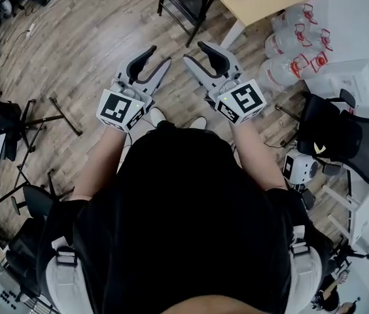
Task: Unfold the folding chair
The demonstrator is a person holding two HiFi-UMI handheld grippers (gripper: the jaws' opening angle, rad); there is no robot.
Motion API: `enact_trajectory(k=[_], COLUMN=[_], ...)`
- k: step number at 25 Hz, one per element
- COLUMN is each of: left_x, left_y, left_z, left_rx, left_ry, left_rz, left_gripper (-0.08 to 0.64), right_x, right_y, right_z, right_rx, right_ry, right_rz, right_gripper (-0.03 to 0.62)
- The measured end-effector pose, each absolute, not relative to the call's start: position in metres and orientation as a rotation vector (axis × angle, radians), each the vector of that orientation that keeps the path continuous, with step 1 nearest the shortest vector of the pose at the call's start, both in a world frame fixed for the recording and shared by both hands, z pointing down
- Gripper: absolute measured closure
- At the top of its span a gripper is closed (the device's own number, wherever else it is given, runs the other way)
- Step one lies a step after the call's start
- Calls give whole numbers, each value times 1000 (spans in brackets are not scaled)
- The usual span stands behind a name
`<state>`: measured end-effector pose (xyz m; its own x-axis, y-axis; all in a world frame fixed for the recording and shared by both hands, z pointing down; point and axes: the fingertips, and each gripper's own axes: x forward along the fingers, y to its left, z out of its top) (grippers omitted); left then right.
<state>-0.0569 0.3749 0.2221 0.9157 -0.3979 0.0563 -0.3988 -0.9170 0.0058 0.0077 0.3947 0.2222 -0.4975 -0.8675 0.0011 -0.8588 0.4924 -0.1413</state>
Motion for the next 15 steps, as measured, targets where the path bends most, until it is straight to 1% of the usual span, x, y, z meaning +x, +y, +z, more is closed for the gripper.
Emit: enact_trajectory(k=[8,15], left_x=[-24,-3], left_y=[401,413], left_z=[226,227], left_rx=[3075,3082], left_ry=[-684,-714], left_rz=[108,119], left_gripper=[393,394], right_x=[50,72], right_y=[427,441], right_z=[230,229], right_rx=[-1570,-1562], right_ry=[2652,2659], right_rz=[-165,-149], right_gripper=[408,408])
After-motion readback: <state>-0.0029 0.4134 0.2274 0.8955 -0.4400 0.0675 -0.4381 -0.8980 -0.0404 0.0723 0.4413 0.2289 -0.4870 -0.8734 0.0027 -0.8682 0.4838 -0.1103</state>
